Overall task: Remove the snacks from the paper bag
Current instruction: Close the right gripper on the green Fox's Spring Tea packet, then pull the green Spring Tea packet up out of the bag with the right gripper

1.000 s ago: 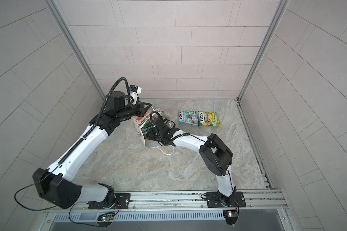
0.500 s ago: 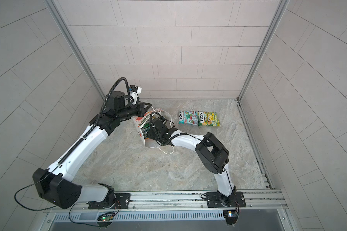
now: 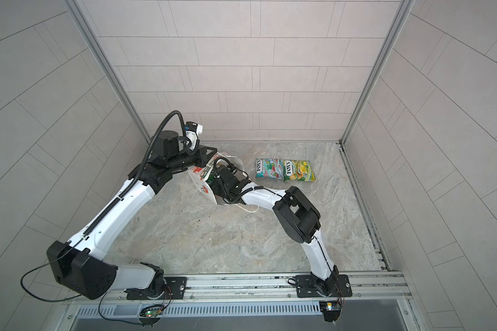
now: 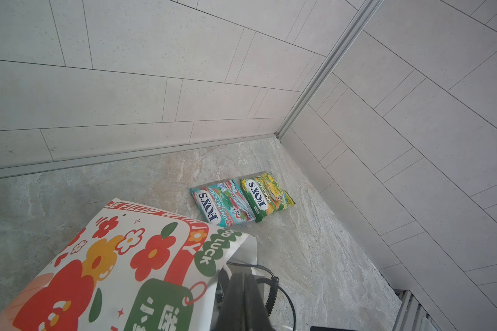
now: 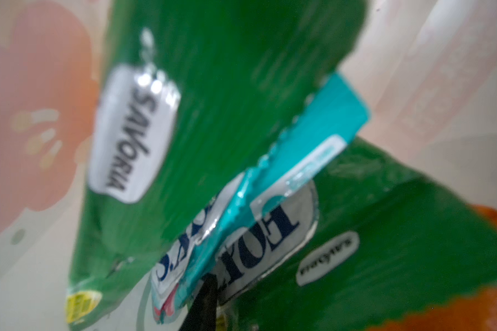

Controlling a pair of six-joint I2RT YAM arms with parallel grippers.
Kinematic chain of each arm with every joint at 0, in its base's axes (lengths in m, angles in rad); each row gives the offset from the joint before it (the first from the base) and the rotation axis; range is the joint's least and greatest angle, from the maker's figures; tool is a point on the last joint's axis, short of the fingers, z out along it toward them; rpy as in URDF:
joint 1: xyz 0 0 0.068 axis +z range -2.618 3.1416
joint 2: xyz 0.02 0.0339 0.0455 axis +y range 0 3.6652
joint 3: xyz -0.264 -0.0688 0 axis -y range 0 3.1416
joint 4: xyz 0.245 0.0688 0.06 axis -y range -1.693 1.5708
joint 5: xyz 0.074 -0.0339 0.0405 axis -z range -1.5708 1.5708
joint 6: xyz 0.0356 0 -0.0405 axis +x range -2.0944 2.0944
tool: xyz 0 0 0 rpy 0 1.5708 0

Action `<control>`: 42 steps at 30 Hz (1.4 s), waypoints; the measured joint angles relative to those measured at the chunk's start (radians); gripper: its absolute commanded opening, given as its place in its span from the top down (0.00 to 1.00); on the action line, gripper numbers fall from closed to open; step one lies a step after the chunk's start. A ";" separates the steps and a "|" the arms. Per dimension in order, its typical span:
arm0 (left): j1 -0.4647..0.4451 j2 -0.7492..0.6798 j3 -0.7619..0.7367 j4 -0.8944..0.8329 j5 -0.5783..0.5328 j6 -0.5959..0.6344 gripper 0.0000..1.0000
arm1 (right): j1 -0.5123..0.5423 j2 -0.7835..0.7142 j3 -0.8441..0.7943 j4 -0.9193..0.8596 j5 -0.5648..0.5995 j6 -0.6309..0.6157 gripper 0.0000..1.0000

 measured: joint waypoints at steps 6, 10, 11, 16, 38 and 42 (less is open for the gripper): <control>0.000 0.000 0.000 0.000 -0.009 0.000 1.00 | -0.003 0.007 0.034 -0.009 -0.006 -0.014 0.99; 0.000 0.000 0.000 -0.001 -0.024 0.000 1.00 | -0.003 0.007 0.032 -0.027 -0.004 -0.043 1.00; 0.000 0.000 0.000 -0.001 -0.029 0.000 1.00 | -0.003 0.006 0.031 -0.029 -0.003 -0.055 1.00; 0.000 0.000 0.000 -0.007 -0.052 0.001 1.00 | -0.005 -0.016 0.007 -0.043 0.001 -0.111 1.00; 0.000 0.034 0.000 -0.053 -0.106 0.004 1.00 | -0.005 -0.207 -0.077 -0.141 0.002 -0.308 1.00; 0.000 0.036 0.000 -0.056 -0.108 0.004 1.00 | -0.005 -0.259 -0.077 -0.158 0.013 -0.334 1.00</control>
